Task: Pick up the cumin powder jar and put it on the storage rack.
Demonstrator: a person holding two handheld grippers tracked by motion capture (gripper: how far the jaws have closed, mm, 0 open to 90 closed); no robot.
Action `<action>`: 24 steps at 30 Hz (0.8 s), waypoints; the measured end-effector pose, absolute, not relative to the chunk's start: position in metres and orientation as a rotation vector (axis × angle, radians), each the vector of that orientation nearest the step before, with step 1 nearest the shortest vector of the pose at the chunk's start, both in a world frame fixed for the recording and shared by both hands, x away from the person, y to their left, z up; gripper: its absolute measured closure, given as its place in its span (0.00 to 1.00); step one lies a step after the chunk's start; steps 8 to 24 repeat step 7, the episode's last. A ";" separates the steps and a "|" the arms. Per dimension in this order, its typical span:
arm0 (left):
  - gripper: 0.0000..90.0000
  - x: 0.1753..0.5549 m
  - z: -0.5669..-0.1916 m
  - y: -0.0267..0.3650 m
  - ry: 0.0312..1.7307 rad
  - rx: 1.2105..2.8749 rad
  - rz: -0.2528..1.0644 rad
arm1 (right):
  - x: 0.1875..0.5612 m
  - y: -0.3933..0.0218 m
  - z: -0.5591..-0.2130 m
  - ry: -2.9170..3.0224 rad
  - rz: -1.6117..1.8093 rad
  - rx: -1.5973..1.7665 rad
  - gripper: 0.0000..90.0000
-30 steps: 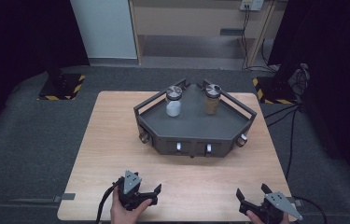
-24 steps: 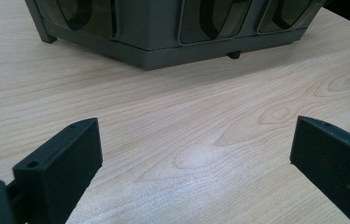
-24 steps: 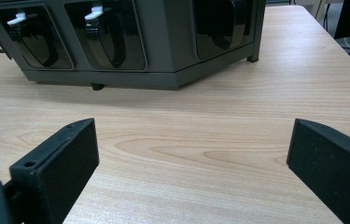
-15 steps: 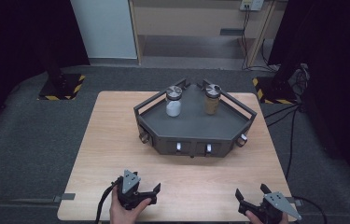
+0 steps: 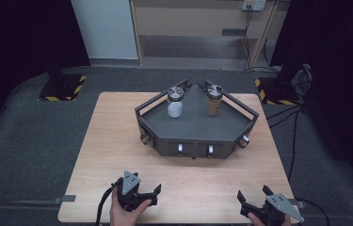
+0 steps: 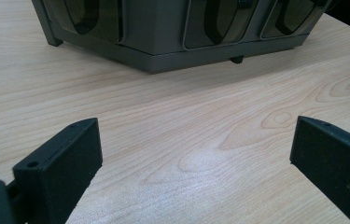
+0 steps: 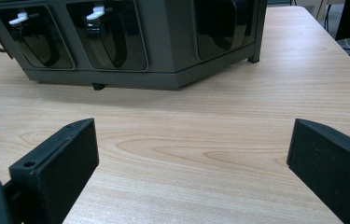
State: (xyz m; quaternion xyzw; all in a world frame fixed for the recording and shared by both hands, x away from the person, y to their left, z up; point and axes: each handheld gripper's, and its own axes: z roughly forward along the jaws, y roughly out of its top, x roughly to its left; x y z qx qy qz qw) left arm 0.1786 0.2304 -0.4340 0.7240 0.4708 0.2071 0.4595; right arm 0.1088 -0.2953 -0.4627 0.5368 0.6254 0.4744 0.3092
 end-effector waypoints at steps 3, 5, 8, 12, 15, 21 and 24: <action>0.01 0.179 -0.434 0.230 1.159 1.782 0.511 | 0.108 -0.296 -0.463 1.651 1.257 1.412 0.02; 0.01 0.179 -0.435 0.230 1.158 1.784 0.510 | 0.108 -0.296 -0.463 1.652 1.256 1.410 0.02; 0.01 0.179 -0.435 0.230 1.159 1.784 0.510 | 0.109 -0.297 -0.463 1.653 1.256 1.413 0.02; 0.01 0.179 -0.435 0.230 1.159 1.784 0.510 | 0.109 -0.297 -0.463 1.653 1.256 1.413 0.02; 0.01 0.179 -0.435 0.230 1.159 1.784 0.510 | 0.109 -0.297 -0.463 1.653 1.256 1.413 0.02; 0.01 0.179 -0.435 0.230 1.159 1.784 0.510 | 0.109 -0.297 -0.463 1.653 1.256 1.413 0.02; 0.01 0.179 -0.435 0.230 1.159 1.784 0.510 | 0.109 -0.297 -0.463 1.653 1.256 1.413 0.02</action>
